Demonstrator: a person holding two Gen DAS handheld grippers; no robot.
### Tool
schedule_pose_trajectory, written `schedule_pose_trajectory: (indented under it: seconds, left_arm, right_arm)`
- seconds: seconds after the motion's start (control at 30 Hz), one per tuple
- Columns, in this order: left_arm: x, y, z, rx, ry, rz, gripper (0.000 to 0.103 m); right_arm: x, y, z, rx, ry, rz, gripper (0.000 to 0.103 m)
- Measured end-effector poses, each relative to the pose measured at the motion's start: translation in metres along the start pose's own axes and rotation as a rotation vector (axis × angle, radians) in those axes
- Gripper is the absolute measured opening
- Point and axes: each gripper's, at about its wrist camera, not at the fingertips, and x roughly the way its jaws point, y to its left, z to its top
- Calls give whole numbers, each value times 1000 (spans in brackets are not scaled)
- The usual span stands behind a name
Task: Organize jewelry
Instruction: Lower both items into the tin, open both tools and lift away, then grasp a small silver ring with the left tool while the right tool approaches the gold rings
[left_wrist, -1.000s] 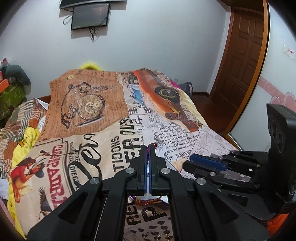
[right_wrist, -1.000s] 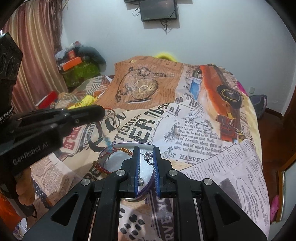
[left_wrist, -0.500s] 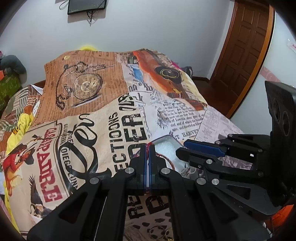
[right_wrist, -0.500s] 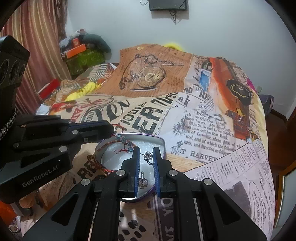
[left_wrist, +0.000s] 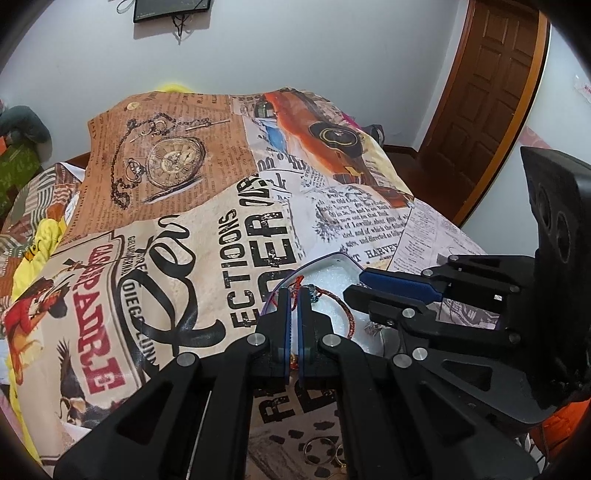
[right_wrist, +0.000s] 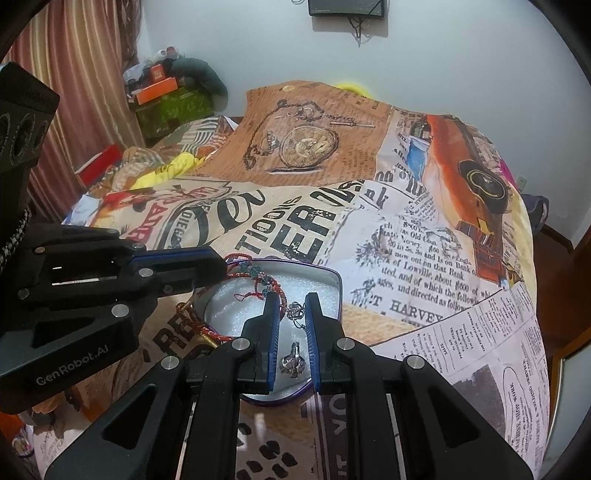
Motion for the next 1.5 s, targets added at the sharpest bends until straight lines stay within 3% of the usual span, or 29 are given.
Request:
schedule_pose_trajectory:
  seconds: [0.1,0.23,0.3,0.53,0.7,0.97,1.27,1.5]
  left_arm:
    - [-4,1,0,0,-6,10,1]
    - [-11,2,-1,3,-11,25,2]
    - [-13,2,-1,2,-11,29,2]
    - [-30,1,-2,4,-25,47,3]
    - [-48,-4,-5,8,-49,58,21]
    - [-79,-10,-10,8,-82,74,35]
    - [-106,-11,-32,-4,-73,88,42]
    - [-108,-2,-61,-35,-16,88,42]
  right_arm:
    - [-1,3,0,-9,2,-8,13]
    - [-5,6,0,-21,-4,-33,32]
    - [-9,7,1,-25,-15,-43,35]
    - [-25,11,3,-27,-37,-60,35]
    - [-42,16,2,-27,-56,-79,35]
    - [-74,22,-3,-5,-95,-99,35]
    - [-102,36,-18,17,-109,-106,35]
    - [-106,49,-34,20,-82,-99,35]
